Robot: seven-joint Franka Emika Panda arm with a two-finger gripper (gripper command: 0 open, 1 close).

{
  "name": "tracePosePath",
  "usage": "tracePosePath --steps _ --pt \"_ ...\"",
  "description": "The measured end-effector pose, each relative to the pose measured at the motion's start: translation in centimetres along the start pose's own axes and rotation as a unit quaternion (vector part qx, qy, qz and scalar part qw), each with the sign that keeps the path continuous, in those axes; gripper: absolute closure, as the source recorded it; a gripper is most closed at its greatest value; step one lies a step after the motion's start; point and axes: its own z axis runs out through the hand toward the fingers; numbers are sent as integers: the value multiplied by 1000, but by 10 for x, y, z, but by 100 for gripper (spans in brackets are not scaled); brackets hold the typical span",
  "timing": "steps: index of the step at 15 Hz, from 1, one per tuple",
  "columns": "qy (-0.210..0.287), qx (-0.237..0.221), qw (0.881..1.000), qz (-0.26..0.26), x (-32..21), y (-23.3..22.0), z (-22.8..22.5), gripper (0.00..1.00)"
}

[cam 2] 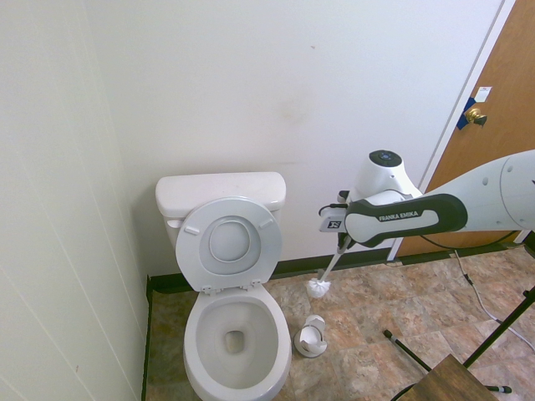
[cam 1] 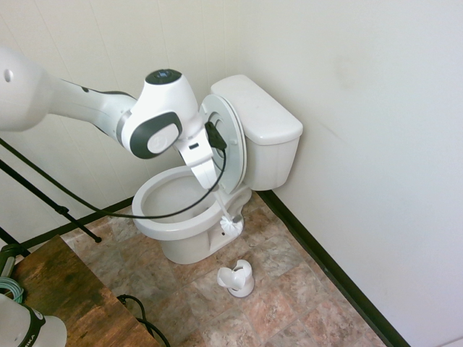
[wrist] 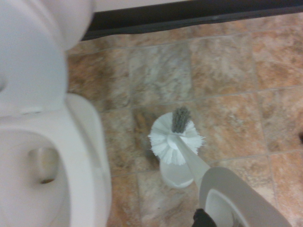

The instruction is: Clean the toilet

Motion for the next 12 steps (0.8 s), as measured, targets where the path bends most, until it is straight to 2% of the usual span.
tracePosePath --steps 2,5,9,12 --pt "0 -20 1000 18 20 18 33 100" --pt "-8 -38 999 19 18 35 65 100" --pt "-23 -47 999 11 0 39 88 100" --pt "-37 -34 999 8 -12 33 103 100"
